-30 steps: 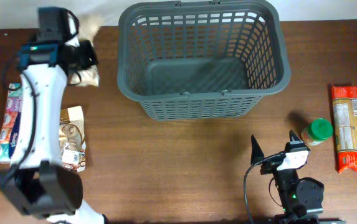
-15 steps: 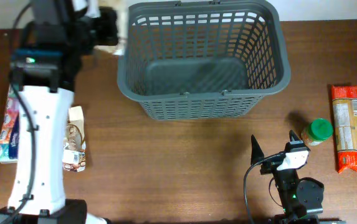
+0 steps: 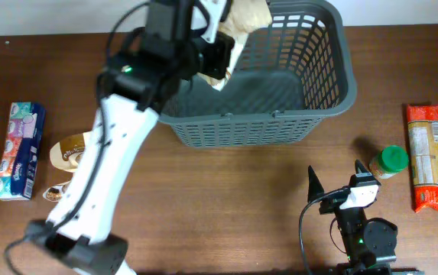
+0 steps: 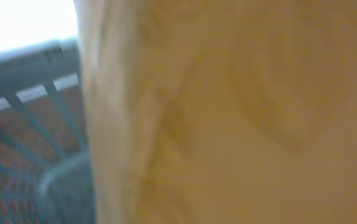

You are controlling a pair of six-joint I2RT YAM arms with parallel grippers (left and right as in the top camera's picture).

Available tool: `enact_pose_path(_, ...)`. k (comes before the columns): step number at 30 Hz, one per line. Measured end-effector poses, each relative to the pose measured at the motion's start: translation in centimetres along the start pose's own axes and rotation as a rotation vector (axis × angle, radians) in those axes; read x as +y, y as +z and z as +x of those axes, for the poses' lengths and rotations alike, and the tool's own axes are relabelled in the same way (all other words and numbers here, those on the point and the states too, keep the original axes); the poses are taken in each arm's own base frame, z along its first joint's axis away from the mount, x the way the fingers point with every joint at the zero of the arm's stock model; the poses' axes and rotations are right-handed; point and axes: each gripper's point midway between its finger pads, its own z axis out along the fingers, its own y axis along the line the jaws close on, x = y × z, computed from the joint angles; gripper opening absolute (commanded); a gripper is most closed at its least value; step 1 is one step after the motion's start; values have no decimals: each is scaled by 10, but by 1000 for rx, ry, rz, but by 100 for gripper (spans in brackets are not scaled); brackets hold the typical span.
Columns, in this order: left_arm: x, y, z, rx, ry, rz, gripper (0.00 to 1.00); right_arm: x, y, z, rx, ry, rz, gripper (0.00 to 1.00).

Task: Pack container
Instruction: 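Lift the cream pouch with the left gripper and drop it into the basket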

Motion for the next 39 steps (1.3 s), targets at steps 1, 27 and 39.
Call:
enact_pose_path(1, 3, 11, 9, 37, -8, -12, 2, 0, 0, 0, 0, 0, 0, 99)
enact_pose_path(27, 68, 118, 134, 444, -243, -248, 85, 0, 0, 0, 0, 1, 0, 99)
enact_pose_path(39, 63, 107, 108, 397, -232, -238, 87, 0, 0, 0, 0, 0, 0, 99)
